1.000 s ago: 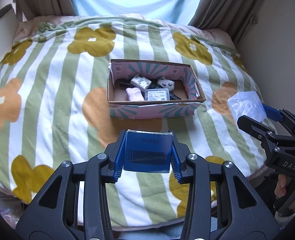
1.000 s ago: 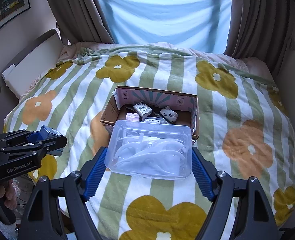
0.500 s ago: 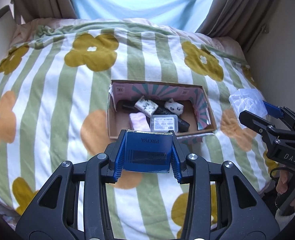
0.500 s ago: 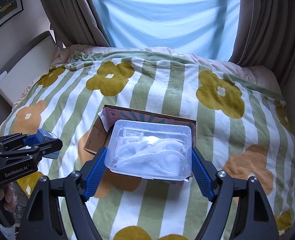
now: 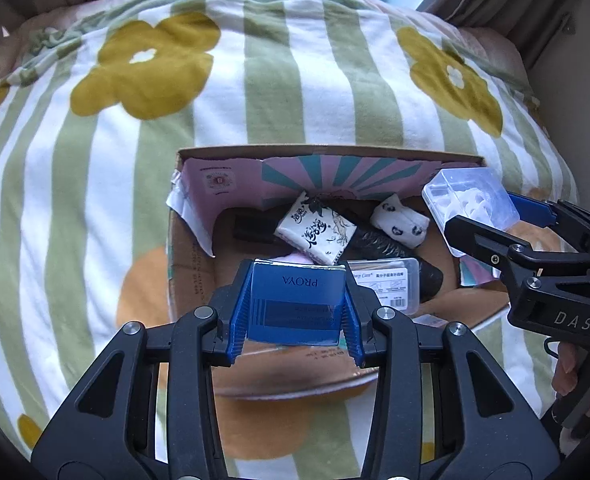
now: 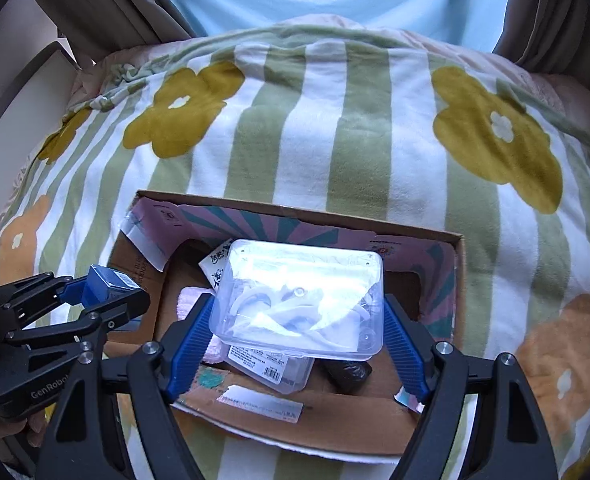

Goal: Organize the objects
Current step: 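Carry cube and floss case into the box and open both tools, then lift both tools out of the box and back away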

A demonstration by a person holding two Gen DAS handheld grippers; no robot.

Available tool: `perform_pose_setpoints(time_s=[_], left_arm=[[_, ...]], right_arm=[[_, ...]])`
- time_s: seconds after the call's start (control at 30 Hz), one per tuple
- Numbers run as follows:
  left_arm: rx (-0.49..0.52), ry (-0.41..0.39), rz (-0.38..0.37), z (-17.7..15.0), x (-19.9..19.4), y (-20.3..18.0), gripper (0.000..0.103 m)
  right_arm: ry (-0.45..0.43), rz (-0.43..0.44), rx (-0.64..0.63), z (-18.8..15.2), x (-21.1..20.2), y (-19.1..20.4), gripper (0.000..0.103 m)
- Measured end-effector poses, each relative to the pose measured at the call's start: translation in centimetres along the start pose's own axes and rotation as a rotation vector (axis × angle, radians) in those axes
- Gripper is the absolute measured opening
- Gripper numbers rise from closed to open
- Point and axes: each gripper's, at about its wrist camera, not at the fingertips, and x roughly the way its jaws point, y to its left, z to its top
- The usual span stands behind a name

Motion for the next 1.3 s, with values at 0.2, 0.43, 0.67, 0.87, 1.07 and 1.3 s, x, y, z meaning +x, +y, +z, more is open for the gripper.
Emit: perform_pose_setpoints(time_s=[0.2, 0.43, 0.67, 0.87, 1.07, 1.3], left_arm=[[0.043, 0.047, 0.014, -0.7, 4.7, -0.3, 0.036], [0.074, 0.07, 0.013, -0.9, 6.2, -0.8, 0.036], [0.114, 0.062, -0.041, -0.9, 5.3, -2.1, 0.101], [0.108, 0.043, -0.041, -1.1, 5.4, -2.4, 0.103], [0.114, 0.03, -0.031, -1.2, 3.5, -2.6, 0.103], [0.018, -0.03, -0.063, -2.2, -2.4, -1.7, 0.103]], right_arm=[[0.027, 0.016, 0.027, -0.1, 3.2, -0.8, 0.077], [0.037, 0.044, 0.049, 0.7, 4.2, -1.0, 0.077], [0.005, 0.076, 0.138, 0.7, 3.7, -2.4, 0.093], [0.009, 0.045, 0.131, 0.4, 3.2, -2.4, 0.094], [-0.001, 0.007, 0.11, 0.2, 0.8, -2.1, 0.094], [-0.06, -0.044, 0.085, -0.6, -5.8, -1.2, 0.094]])
